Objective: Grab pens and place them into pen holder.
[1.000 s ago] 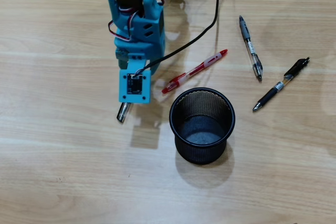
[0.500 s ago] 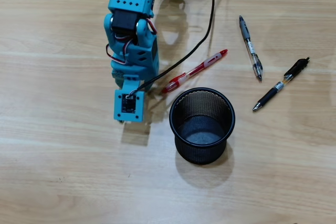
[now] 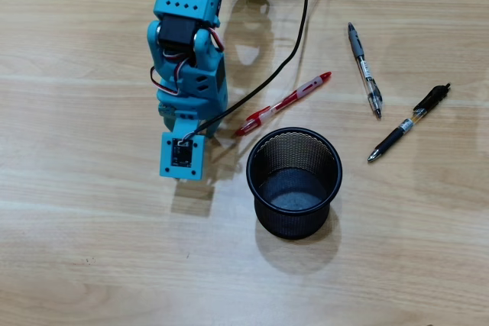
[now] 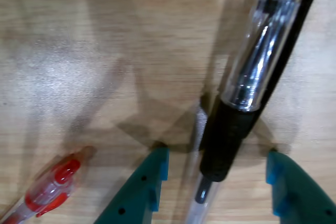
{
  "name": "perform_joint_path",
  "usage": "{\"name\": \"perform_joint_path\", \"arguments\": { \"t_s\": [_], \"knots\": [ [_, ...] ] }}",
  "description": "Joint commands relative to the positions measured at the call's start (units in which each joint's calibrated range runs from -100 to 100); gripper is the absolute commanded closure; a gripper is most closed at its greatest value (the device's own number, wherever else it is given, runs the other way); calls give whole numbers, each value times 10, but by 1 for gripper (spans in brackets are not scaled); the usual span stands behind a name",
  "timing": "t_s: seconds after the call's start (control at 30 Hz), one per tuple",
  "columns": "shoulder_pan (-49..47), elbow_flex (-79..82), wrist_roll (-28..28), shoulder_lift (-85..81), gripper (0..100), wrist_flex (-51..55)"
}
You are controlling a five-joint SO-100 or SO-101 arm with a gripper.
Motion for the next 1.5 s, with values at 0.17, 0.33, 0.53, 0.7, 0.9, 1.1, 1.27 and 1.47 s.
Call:
{"name": "perform_joint_path", "arguments": {
  "t_s": [0.17,0.33,0.53,0.7,0.9,1.1,1.27,1.47],
  "knots": [
    [15,-1,-2,1,97,-4],
    [15,-1,-2,-1,98,0],
    [15,-1,-2,-25,98,4],
    [16,-4,-2,-95,98,29],
    [21,-3,-1,-243,98,54],
    [15,-8,-2,-414,98,47],
    [17,-8,-2,-544,98,47],
    [15,-7,-2,-673,98,47]
  ]
}}
